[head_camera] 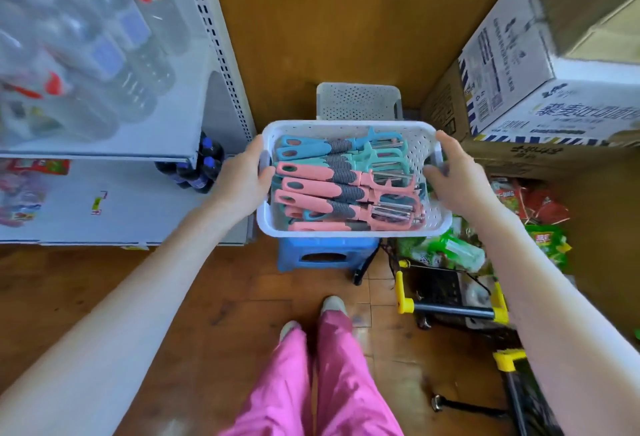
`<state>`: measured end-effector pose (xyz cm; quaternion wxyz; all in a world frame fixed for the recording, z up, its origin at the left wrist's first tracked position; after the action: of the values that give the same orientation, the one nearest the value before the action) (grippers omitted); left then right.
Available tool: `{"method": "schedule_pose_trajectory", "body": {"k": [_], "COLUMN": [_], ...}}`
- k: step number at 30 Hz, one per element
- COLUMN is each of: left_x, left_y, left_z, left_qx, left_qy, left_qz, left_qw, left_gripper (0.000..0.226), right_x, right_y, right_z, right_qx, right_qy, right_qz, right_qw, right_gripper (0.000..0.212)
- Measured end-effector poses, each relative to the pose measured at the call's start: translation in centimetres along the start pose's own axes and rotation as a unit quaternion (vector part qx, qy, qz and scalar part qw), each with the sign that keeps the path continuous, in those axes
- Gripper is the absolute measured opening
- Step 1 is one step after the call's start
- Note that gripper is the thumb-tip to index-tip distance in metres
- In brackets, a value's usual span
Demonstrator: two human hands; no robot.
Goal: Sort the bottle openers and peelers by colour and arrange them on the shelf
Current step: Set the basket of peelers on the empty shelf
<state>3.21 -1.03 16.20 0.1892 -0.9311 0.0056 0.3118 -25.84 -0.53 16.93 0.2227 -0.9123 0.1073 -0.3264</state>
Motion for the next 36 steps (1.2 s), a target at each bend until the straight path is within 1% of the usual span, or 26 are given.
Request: {"method": "schedule_pose_trajectory", "body": {"k": [5, 10, 14, 18, 22, 26, 28, 32, 36], "left_x": [-3.7, -5.7, -6.0, -5.5, -3.6, -0.1, 2.1, 7.6, 14.1], "left_y": [-5.1, -10.0, -14.4, -19.3, -25.0, -30.7, -33.8, -39.7, -45.7], "left_z": [-8.1, -13.8, -17.1, -19.7, -22.0, -24.5, -25.9, -28.8, -32.5], "left_qx": [-0.099, -0.176, -0.238, -0.288, -0.341, -0.399, -0.431, -0.468, -0.509], "left_qy": [-0.024, -0.046, -0.05, -0.051, -0.06, -0.067, -0.071, -0.071, -0.053], "left_qz": [0.03, 0.054, 0.047, 0.022, -0.013, -0.058, -0.078, -0.121, -0.159], "left_qw": [0.994, 0.982, 0.969, 0.956, 0.938, 0.913, 0.896, 0.873, 0.844], "left_gripper": [0.026, 0.02, 0.011, 0.016, 0.019, 0.022, 0.023, 0.026, 0.022], "right_x": [6.3, 11.8, 15.9, 19.9, 25.0, 31.0, 34.4, 42.0, 49.7], "right_y": [-5.2, -9.1, -11.4, -13.2, -15.2, -17.4, -18.3, -20.8, -23.6], "right_z": [-5.5, -9.1, -10.3, -10.3, -8.4, -4.6, -2.0, 4.0, 11.5], "right_qx": [-0.068, -0.108, -0.106, -0.087, -0.059, -0.019, 0.008, 0.033, 0.058], "right_qy": [0.003, -0.011, -0.023, -0.036, -0.043, -0.063, -0.066, -0.094, -0.105], "right_qz": [-0.06, -0.13, -0.191, -0.246, -0.301, -0.359, -0.387, -0.454, -0.486], "right_qw": [0.996, 0.986, 0.976, 0.965, 0.951, 0.931, 0.92, 0.886, 0.865], "right_gripper": [0.05, 0.044, 0.043, 0.04, 0.041, 0.041, 0.041, 0.041, 0.04]}}
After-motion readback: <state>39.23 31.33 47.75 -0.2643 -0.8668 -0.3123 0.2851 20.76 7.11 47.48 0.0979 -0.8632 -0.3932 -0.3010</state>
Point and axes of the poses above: each hand's wrist, its own y-axis towards the middle knuckle, its own z-axis out of the palm, x = y × z, the point moved 7 cm from there along y, towards the middle knuckle, and after that the axes turned 11 degrees about x, right-handed, at the moved point
